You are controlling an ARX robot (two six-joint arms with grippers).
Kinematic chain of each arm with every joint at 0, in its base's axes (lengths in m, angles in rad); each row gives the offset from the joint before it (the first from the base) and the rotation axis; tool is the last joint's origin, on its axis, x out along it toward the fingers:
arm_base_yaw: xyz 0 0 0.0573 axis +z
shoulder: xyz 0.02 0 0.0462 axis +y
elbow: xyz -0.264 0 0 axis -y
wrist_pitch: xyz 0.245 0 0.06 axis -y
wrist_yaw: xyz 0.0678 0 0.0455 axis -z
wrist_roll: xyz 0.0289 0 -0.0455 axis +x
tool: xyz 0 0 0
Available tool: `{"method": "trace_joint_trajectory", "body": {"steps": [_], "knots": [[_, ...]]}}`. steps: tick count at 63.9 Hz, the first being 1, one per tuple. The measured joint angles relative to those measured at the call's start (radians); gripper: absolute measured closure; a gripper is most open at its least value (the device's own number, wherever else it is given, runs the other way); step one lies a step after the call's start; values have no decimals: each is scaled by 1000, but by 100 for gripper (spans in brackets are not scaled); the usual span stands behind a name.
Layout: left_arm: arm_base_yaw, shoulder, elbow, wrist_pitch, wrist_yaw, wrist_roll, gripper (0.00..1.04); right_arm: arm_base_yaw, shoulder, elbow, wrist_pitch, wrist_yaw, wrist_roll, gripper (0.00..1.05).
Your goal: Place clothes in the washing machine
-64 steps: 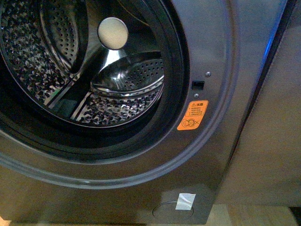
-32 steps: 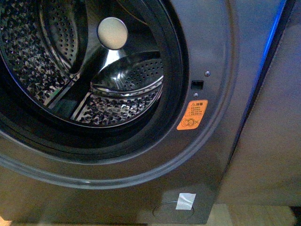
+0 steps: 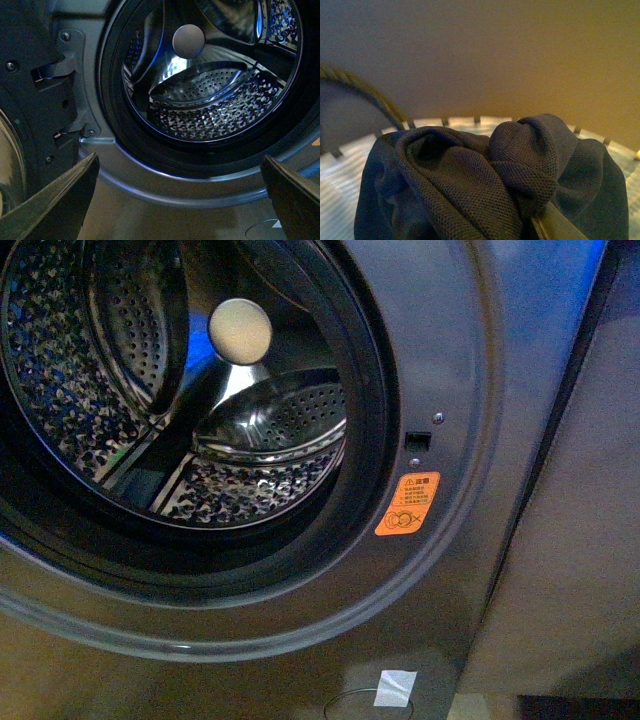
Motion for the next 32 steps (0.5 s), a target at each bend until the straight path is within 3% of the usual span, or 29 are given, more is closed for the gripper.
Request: {"method": "trace_joint_trajectory", "body": {"steps": [17,32], "knots": [[0,0,0,0,0,0,7,84,-319,220,-23,-47,252,98],[0,0,0,0,0,0,7,274,-433,519,-114,29,415,98]]}}
